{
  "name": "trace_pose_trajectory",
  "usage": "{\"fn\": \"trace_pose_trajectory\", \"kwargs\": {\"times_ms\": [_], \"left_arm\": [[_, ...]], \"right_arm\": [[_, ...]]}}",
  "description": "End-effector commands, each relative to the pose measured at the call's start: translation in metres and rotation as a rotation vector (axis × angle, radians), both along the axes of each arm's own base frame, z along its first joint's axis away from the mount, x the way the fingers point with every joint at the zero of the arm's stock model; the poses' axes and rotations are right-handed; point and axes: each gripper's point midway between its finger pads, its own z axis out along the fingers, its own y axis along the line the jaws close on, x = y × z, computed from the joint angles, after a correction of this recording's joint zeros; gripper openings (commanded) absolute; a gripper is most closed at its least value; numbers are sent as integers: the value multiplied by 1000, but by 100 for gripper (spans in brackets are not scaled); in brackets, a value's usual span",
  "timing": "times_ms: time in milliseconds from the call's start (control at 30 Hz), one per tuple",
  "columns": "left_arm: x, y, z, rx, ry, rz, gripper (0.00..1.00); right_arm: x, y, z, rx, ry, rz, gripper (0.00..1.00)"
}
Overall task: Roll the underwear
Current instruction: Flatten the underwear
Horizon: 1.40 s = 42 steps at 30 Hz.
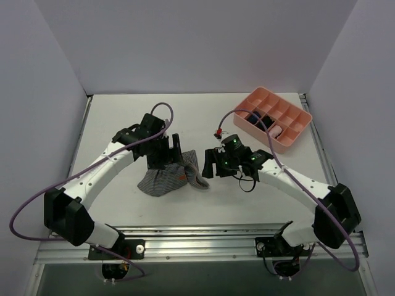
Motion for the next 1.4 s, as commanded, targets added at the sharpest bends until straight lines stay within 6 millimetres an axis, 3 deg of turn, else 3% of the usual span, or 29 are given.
{"fn": "trace_pose_trajectory", "kwargs": {"times_ms": [0, 133, 333, 467, 767, 933, 1000, 1033, 1133, 1167, 1233, 1300, 1367], "left_arm": [[6, 4, -13, -4, 4, 3, 89], [-4, 8, -42, 14, 57, -2, 82], [-2, 3, -69, -2, 79, -2, 73], [1, -1, -85, -2, 100, -3, 73], [12, -11, -121, 23, 151, -8, 74], [7, -11, -140, 57, 195, -10, 67], [1, -12, -144, 59, 211, -13, 65], [-3, -11, -149, 63, 221, -10, 62], [-7, -9, -153, 74, 223, -4, 32], [-6, -8, -152, 80, 223, -2, 16], [-6, 0, -147, 119, 228, -12, 3], [5, 1, -124, 123, 176, -26, 2], [4, 12, -101, 155, 141, -50, 2]], "right_arm": [[15, 19, -21, 18, -60, 39, 65], [7, 35, -47, 50, -40, 104, 60], [-7, 35, -72, 33, -29, 166, 59], [-14, 37, -81, -1, -28, 207, 58], [-7, 30, -102, -96, -32, 206, 56], [-5, 28, -105, -112, -28, 196, 46], [-5, 27, -105, -117, -37, 188, 37], [-3, 26, -102, -119, -49, 180, 33], [-1, 23, -90, -113, -70, 154, 14], [0, 22, -86, -118, -70, 148, 3], [1, 20, -73, -120, -93, 145, 0], [5, 12, -56, -142, -124, 116, 0], [-3, -3, -52, -200, -93, 101, 0]]}}
